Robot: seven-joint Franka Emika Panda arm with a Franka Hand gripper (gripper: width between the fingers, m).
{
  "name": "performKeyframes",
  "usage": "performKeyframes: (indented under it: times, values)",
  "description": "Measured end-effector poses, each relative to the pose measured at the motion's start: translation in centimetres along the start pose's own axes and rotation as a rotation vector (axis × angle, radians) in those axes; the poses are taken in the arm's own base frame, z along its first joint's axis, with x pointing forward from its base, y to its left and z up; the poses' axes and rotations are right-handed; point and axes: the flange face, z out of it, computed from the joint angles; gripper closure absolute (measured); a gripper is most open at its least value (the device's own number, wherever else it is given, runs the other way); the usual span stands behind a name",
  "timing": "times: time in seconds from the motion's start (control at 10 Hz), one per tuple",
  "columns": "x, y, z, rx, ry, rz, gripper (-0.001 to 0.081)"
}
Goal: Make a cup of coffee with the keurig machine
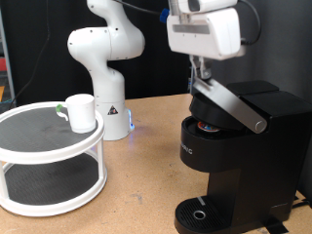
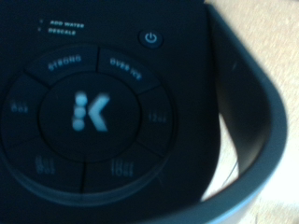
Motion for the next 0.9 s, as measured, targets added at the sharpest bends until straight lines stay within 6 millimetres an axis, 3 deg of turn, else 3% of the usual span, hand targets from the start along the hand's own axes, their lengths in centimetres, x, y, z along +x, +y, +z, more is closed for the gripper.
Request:
performKeyframes:
  times: [0.6, 0.9]
  values:
    - [-3.6, 2.3, 7.8, -0.017, -0.054, 0.035, 0.0799]
    - [-3.7, 2.7, 8.2, -0.031, -0.044, 0.034, 0.0799]
